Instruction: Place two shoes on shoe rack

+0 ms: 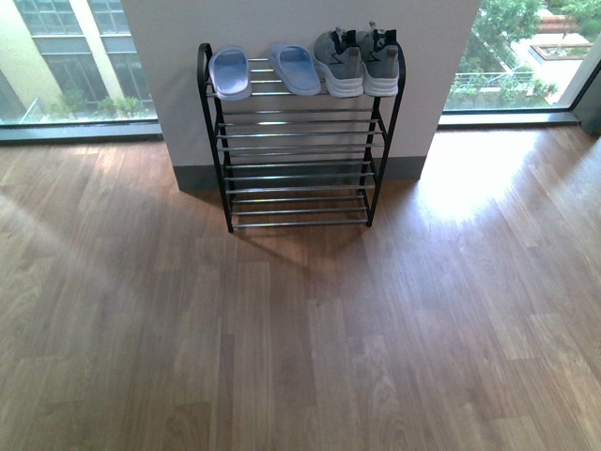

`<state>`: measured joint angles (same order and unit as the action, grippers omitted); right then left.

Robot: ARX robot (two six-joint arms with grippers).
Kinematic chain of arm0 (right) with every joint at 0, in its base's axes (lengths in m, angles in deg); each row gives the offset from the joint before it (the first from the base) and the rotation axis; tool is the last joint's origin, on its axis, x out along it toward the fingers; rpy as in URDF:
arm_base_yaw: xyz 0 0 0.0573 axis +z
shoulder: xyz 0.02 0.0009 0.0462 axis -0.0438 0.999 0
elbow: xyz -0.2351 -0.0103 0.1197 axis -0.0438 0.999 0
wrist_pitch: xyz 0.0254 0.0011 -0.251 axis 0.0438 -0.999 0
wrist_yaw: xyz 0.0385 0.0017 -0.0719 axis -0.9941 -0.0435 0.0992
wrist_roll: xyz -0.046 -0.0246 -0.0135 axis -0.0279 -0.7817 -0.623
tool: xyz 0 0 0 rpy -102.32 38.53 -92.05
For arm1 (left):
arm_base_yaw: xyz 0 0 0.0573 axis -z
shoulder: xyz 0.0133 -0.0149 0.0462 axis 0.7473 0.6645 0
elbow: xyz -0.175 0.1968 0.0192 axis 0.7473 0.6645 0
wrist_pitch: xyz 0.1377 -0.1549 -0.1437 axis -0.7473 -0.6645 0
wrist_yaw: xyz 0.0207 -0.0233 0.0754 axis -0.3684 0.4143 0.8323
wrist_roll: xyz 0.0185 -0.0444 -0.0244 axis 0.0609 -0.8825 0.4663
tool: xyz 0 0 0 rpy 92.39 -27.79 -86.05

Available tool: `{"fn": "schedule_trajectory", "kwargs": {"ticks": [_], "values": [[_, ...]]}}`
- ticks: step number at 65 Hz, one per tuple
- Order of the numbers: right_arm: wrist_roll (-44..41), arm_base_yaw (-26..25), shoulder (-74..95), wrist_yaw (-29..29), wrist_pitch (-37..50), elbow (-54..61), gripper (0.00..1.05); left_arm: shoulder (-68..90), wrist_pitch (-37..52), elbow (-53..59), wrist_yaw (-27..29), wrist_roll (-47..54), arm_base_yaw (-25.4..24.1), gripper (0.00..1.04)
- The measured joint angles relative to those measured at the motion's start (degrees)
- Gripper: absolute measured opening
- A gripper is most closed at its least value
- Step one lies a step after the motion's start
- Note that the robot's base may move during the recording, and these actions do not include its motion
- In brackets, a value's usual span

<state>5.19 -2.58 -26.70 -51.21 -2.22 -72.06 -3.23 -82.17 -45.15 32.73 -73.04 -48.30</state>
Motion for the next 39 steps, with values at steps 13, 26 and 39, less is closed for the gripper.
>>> {"fn": "schedule_trajectory", "kwargs": {"ticks": [13,26,39], "values": [[0.0,0.0,0.0,0.0,0.0,0.0,0.95,0.0,0.0,0.0,0.0,0.0,0.0,0.95],[0.0,0.0,-0.1,0.0,0.0,0.0,0.95,0.0,0.0,0.0,0.0,0.0,0.0,0.95],[0.0,0.0,0.0,0.0,0.0,0.0,0.95,0.0,0.0,0.0,0.0,0.0,0.0,0.95]]}}
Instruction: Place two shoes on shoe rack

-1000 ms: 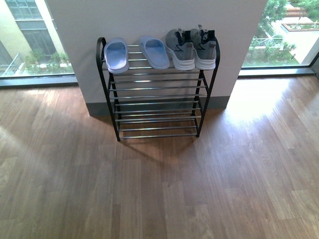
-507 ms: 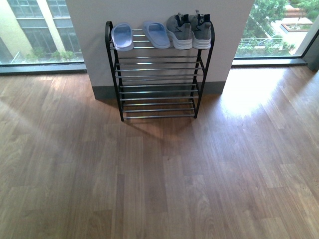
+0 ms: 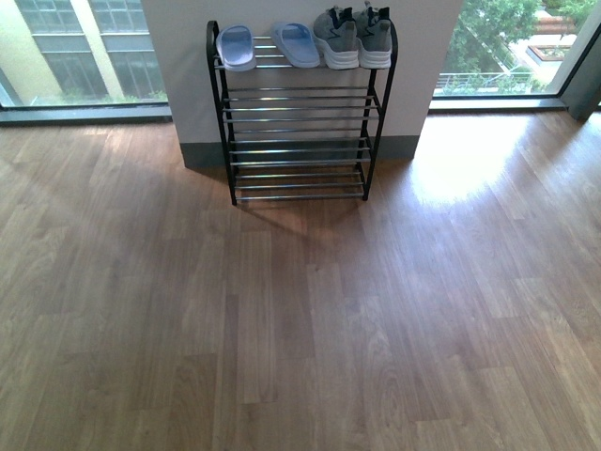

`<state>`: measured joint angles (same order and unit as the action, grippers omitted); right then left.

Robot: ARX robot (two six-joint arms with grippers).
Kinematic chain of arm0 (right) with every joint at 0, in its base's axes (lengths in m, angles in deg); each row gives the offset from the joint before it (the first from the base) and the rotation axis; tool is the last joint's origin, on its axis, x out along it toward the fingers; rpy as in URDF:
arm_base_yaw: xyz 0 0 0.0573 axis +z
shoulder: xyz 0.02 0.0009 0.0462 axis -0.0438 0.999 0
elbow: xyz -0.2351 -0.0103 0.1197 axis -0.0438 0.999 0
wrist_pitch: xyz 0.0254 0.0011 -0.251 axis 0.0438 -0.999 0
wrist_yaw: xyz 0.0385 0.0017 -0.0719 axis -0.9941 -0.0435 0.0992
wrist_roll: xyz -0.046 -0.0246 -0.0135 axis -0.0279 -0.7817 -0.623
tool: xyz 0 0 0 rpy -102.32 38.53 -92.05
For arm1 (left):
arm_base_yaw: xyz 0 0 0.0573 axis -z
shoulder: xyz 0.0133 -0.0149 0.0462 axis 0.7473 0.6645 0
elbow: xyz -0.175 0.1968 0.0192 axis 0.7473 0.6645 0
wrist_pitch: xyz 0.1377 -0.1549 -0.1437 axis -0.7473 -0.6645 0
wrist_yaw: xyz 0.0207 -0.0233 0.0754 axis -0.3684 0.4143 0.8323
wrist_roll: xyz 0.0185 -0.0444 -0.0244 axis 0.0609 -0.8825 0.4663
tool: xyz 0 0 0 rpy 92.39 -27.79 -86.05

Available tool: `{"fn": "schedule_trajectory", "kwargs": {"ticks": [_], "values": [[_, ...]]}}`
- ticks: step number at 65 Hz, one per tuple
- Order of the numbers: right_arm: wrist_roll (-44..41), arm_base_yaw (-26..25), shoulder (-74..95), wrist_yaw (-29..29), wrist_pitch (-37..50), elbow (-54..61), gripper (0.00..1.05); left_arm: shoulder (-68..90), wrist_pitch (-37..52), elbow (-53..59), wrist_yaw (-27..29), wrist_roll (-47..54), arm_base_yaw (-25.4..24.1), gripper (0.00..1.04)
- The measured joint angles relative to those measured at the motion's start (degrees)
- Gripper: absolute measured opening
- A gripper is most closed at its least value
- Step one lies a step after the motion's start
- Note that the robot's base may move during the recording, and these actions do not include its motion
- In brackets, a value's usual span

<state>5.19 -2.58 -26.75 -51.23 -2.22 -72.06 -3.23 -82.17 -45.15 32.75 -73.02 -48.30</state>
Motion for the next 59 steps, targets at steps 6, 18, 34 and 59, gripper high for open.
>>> {"fn": "schedule_trajectory", "kwargs": {"ticks": [6,18,34,59], "values": [[0.0,0.0,0.0,0.0,0.0,0.0,0.95,0.0,0.0,0.0,0.0,0.0,0.0,0.95],[0.0,0.0,0.0,0.0,0.0,0.0,0.95,0.0,0.0,0.0,0.0,0.0,0.0,0.95],[0.0,0.0,0.0,0.0,0.0,0.0,0.95,0.0,0.0,0.0,0.0,0.0,0.0,0.95],[0.0,0.0,0.0,0.0,-0.1,0.0,0.95,0.0,0.0,0.0,0.0,0.1,0.0,0.95]]}}
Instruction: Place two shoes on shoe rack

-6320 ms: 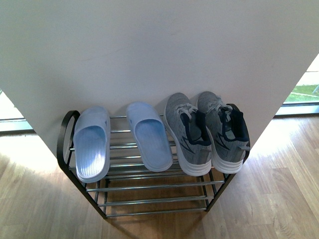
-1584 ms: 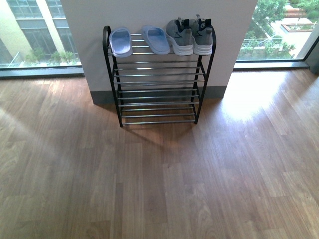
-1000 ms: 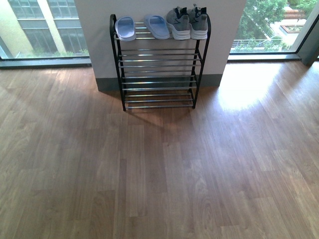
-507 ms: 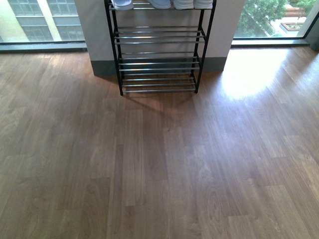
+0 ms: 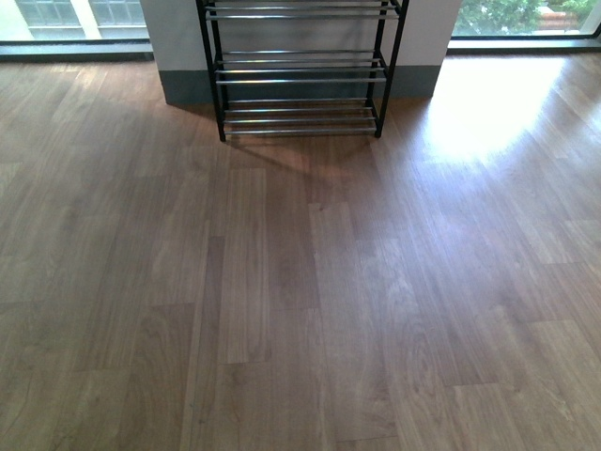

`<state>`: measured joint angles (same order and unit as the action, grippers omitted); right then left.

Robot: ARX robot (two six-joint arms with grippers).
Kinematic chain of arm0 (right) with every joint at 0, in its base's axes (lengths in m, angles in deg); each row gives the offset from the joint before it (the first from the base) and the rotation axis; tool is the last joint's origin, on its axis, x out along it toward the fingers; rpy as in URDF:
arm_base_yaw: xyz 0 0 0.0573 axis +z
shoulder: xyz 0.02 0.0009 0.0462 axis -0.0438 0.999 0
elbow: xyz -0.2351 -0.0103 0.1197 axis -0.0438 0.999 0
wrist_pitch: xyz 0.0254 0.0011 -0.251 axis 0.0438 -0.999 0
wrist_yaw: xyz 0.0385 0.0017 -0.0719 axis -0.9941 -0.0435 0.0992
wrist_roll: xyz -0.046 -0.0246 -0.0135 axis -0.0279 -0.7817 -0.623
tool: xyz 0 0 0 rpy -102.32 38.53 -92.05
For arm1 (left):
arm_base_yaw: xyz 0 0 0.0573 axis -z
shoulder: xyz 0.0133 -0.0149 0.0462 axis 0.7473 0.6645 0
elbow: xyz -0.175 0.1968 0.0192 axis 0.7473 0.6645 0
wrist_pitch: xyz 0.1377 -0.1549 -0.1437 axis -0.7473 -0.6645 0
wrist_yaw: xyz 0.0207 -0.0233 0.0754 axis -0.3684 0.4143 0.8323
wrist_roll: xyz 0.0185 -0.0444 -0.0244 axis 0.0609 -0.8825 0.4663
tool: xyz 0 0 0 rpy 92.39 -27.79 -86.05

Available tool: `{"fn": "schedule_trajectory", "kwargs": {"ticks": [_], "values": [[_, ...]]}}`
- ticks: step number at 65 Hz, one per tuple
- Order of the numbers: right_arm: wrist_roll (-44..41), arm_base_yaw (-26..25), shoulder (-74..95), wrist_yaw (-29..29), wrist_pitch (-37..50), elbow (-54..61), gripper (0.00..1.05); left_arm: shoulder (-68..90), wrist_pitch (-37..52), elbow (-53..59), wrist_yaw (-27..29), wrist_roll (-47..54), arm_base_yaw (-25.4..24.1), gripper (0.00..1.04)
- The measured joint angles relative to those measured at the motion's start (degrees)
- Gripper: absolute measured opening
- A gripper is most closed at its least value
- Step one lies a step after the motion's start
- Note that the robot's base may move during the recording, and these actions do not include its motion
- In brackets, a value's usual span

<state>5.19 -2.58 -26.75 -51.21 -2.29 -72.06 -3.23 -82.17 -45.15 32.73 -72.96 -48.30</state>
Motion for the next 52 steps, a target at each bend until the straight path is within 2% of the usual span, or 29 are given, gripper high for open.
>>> {"fn": "schedule_trajectory", "kwargs": {"ticks": [52], "values": [[0.0,0.0,0.0,0.0,0.0,0.0,0.95,0.0,0.0,0.0,0.0,0.0,0.0,0.95]]}}
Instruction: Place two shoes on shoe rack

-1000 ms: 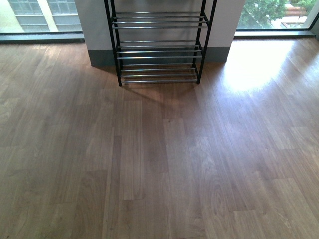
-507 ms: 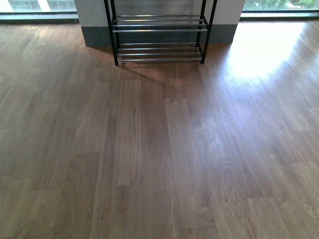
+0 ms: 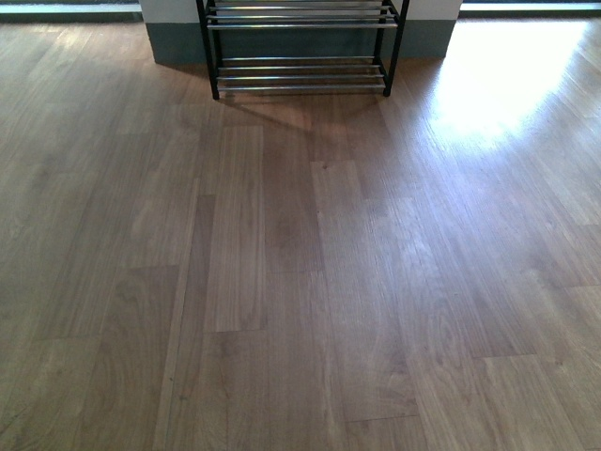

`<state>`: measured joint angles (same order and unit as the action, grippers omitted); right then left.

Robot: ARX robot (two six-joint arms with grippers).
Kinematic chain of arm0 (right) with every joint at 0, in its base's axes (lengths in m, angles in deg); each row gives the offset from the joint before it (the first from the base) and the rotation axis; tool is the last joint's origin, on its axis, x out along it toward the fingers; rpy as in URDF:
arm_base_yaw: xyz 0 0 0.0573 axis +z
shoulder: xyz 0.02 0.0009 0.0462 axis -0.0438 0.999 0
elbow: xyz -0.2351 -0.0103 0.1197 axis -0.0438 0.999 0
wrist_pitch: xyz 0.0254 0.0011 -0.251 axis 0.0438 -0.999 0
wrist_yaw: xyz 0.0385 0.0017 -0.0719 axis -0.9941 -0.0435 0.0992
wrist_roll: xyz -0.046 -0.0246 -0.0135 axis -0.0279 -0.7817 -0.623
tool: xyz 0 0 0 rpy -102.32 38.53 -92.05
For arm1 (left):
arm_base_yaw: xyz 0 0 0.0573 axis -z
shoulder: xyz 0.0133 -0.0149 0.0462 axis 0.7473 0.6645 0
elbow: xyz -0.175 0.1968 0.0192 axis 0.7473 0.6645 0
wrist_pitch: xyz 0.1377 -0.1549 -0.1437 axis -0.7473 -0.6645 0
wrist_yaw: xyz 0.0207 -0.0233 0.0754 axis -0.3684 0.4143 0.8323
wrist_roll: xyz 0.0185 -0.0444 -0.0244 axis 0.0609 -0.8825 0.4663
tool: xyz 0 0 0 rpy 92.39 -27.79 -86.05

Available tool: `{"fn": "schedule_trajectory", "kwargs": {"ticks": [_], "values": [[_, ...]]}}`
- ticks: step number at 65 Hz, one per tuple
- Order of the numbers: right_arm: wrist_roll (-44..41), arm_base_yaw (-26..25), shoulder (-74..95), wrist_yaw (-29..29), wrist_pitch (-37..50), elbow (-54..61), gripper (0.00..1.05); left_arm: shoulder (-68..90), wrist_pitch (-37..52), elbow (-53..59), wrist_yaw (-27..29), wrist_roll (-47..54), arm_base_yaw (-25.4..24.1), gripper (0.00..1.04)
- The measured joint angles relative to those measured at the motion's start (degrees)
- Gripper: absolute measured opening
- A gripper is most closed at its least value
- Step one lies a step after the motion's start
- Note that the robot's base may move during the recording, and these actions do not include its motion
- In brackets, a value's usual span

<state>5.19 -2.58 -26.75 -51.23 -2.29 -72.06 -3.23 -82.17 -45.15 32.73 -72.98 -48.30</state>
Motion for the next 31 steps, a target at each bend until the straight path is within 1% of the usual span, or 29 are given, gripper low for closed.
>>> {"fn": "schedule_trajectory", "kwargs": {"ticks": [31], "values": [[0.0,0.0,0.0,0.0,0.0,0.0,0.95,0.0,0.0,0.0,0.0,0.0,0.0,0.95]]}}
